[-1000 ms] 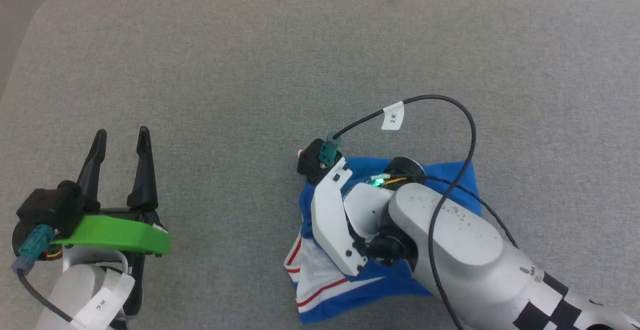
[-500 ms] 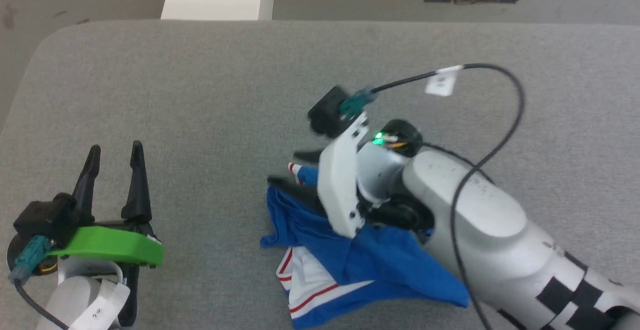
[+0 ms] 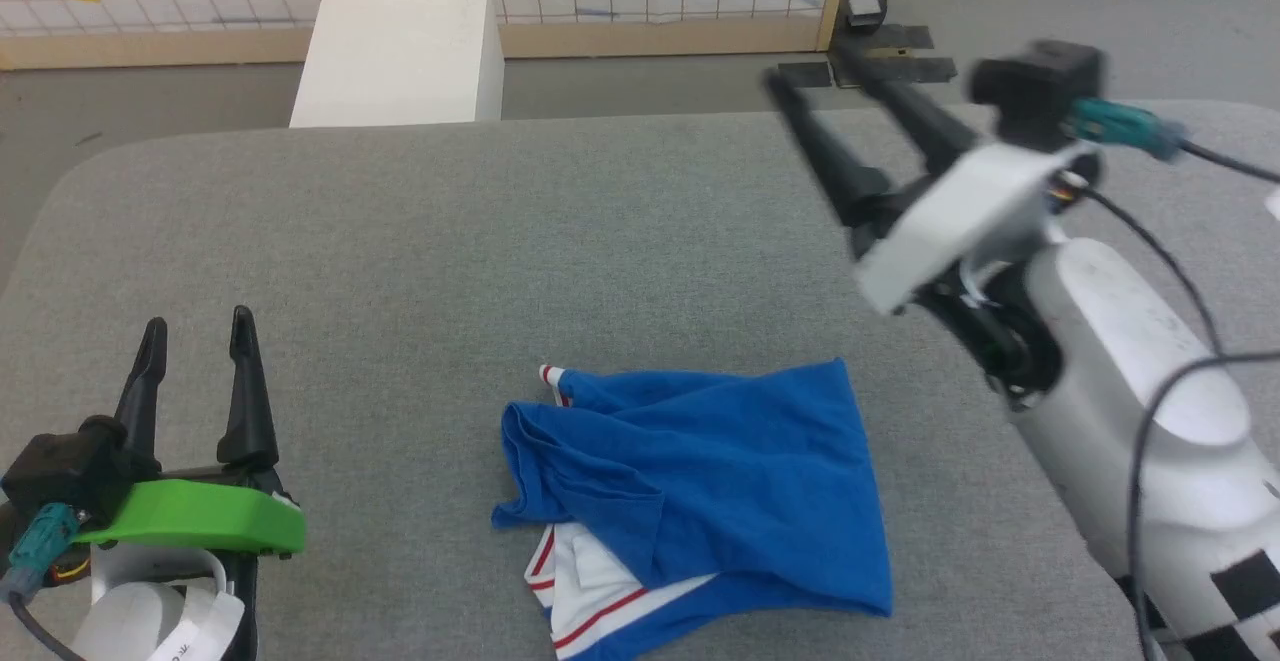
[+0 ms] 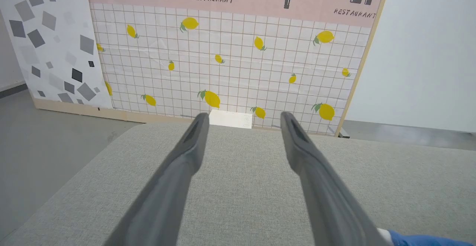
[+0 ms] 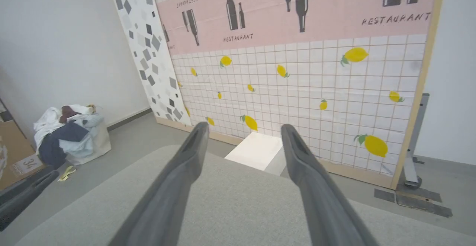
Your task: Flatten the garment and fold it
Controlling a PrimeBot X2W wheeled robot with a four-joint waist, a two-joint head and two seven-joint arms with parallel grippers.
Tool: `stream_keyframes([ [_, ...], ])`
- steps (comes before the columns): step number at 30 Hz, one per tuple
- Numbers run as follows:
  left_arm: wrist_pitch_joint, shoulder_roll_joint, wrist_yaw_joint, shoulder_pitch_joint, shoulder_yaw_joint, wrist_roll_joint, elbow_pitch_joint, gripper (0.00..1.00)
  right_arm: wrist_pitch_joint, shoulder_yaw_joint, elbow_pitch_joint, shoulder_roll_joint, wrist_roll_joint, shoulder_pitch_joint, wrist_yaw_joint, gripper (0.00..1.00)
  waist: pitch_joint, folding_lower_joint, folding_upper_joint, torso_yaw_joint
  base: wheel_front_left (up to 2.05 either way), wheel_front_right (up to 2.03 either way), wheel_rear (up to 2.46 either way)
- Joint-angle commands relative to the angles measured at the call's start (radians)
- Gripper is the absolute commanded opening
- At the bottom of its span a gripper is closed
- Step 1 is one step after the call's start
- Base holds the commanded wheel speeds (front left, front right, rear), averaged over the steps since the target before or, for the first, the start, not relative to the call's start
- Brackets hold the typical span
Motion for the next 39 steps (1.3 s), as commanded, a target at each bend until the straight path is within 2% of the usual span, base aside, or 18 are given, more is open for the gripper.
stream_keyframes([
  [1, -0.003, 0.003, 0.008, 0.016, 0.004, 0.01, -0.006, 1.0, -0.052, -0.038, 0.001, -0.009, -0.036, 0.038, -0.001, 1.0, -0.008, 0.0001, 0.0, -0.008, 0.0, 0.0, 0.0],
  [7, -0.004, -0.007, 0.019, 0.027, 0.012, 0.022, -0.016, 1.0, -0.216, -0.241, -0.023, -0.004, -0.172, 0.178, -0.001, 1.0, -0.018, 0.0001, 0.0, -0.016, 0.0, 0.0, 0.0],
  [13, -0.004, -0.017, 0.022, 0.041, 0.012, 0.032, -0.013, 1.0, -0.246, -0.429, -0.107, 0.049, -0.3, 0.347, -0.001, 1.0, -0.038, 0.0001, 0.0, -0.02, 0.0, 0.0, 0.0],
  [20, -0.004, -0.023, 0.02, 0.064, 0.001, 0.044, 0.004, 1.0, -0.25, -0.571, -0.235, 0.126, -0.399, 0.53, -0.001, 1.0, -0.066, 0.0001, 0.0, -0.015, 0.0, 0.0, 0.0],
  [29, 0.031, -0.024, -0.006, 0.074, -0.038, 0.03, 0.035, 1.0, -0.25, -0.605, -0.252, 0.164, -0.444, 0.681, -0.001, 1.0, -0.08, 0.0001, 0.0, -0.008, 0.0, 0.0, 0.0],
  [39, 0.079, -0.03, -0.013, 0.079, -0.046, -0.012, 0.076, 1.0, -0.19, -0.582, -0.201, 0.171, -0.471, 0.702, -0.001, 1.0, -0.068, 0.0001, 0.0, -0.005, 0.0, 0.0, 0.0],
])
